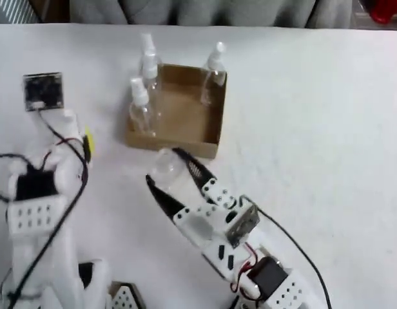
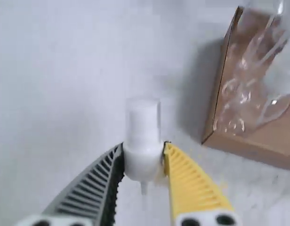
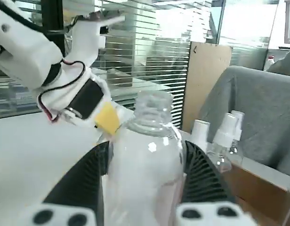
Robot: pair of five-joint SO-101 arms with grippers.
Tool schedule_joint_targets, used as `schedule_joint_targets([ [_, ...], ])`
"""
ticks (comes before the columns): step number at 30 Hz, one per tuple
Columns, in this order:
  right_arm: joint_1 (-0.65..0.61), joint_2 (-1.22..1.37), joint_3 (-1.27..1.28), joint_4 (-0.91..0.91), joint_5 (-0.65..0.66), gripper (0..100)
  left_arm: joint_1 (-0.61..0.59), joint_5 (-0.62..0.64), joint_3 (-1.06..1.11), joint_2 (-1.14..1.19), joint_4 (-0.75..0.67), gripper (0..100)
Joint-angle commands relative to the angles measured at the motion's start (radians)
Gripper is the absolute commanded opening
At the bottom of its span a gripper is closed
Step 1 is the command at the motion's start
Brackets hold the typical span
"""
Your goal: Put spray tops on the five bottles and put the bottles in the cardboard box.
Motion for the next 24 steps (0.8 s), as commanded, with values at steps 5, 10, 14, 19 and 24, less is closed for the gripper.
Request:
schedule_joint_targets([
  [5,-0.05,-0.016,0.009,0.002,-0.006,1.5,0.094,0.233,-0.109,-0.455,-0.041,2],
  [10,-0.05,-0.018,0.009,0.041,-0.006,1.5,0.166,0.242,-0.124,-0.501,-0.143,2],
  [14,-0.05,-0.018,0.009,0.045,-0.006,1.5,0.183,0.245,-0.184,-0.499,-0.157,2],
  [19,-0.05,-0.018,0.009,0.045,-0.006,1.5,0.183,0.356,-0.252,-0.498,-0.157,2],
  [24,-0.053,-0.018,0.009,0.09,-0.006,1.5,0.229,0.462,-0.29,-0.496,-0.166,2],
])
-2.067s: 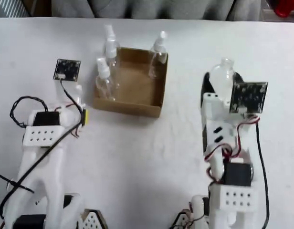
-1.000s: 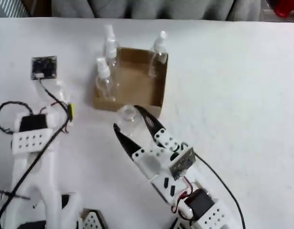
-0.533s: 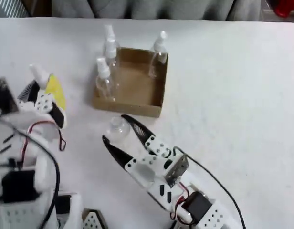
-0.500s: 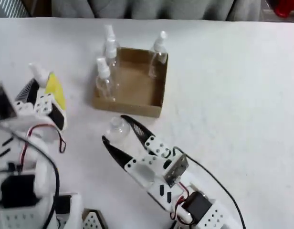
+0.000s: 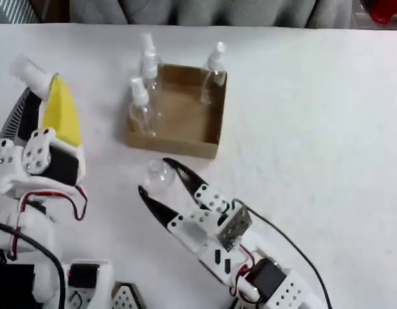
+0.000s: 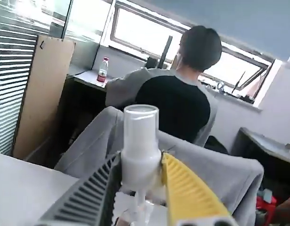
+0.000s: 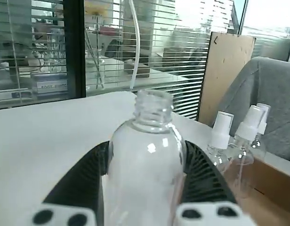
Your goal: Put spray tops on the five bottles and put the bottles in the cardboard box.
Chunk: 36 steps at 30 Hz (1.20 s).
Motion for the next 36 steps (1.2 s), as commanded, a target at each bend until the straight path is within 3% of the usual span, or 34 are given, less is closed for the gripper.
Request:
schedule_joint_targets([
  [1,-0.01,-0.015,0.009,0.035,-0.006,1.5,0.074,0.075,-0.071,0.004,-0.035,2],
  [15,-0.054,-0.015,0.009,0.082,-0.006,1.5,0.209,0.075,-0.063,-0.004,-0.044,2],
  [22,-0.054,-0.01,0.009,0.082,-0.005,1.5,0.285,0.08,-0.074,-0.008,0.066,2],
  [36,-0.054,-0.015,0.009,0.11,-0.005,1.5,0.288,0.11,-0.015,-0.14,0.123,2],
])
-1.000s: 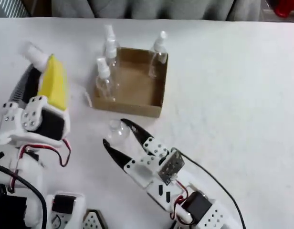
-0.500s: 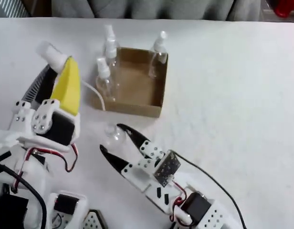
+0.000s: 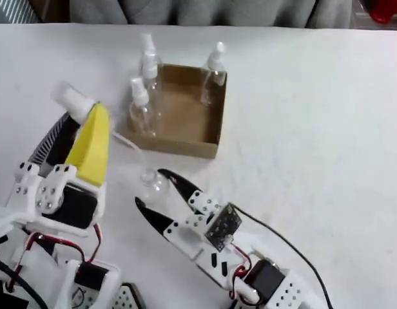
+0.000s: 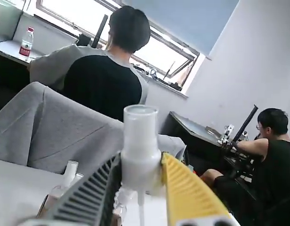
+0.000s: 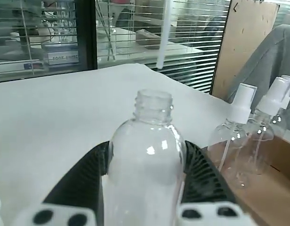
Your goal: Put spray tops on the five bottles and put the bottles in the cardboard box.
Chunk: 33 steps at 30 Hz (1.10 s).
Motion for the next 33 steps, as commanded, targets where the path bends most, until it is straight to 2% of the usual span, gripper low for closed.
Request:
schedule_joint_targets([
  [1,-0.005,-0.015,0.009,0.001,-0.003,1.5,0.008,0.009,0.012,-0.005,0.009,2],
  [7,-0.002,-0.015,0.009,0.001,-0.003,1.5,0.015,0.014,0.06,-0.007,0.015,2],
  [16,-0.002,-0.015,0.009,0.001,0.0,1.5,0.018,0.011,0.092,-0.007,0.112,2],
  [24,-0.002,-0.015,0.009,0.001,0.0,1.5,0.156,0.009,0.094,-0.005,0.187,2],
  [33,-0.002,-0.015,0.009,0.001,0.002,1.5,0.174,0.008,0.236,-0.007,0.184,2],
])
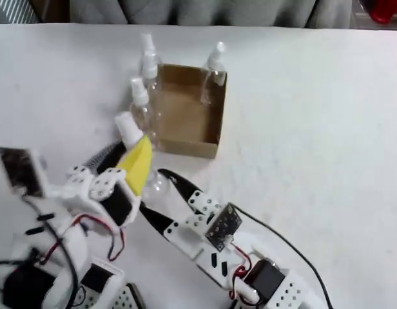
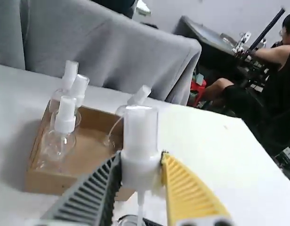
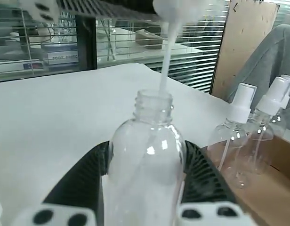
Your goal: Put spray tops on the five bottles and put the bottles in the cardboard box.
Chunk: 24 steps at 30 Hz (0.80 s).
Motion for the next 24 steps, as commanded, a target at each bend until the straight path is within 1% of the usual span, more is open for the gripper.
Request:
schedule_joint_targets([
  [1,-0.002,-0.015,0.009,0.001,0.002,1.5,0.025,0.005,0.052,-0.007,0.002,2],
  [4,-0.002,-0.015,0.009,0.001,0.002,1.5,0.025,-0.002,0.068,-0.007,0.003,2],
  [7,-0.002,-0.015,0.009,0.001,0.002,1.5,0.03,-0.087,0.061,-0.007,0.04,2],
  [10,-0.002,-0.015,0.009,0.001,0.002,1.5,0.094,-0.157,0.066,-0.007,0.104,2],
  [12,-0.002,-0.015,0.009,0.001,0.002,1.5,0.159,-0.169,0.066,-0.007,0.149,2],
  [14,-0.002,-0.015,0.009,0.001,0.003,1.5,0.197,-0.169,0.064,-0.007,0.16,2],
  [24,-0.001,-0.015,0.009,0.001,0.0,1.5,0.191,-0.173,0.068,-0.007,0.164,2],
])
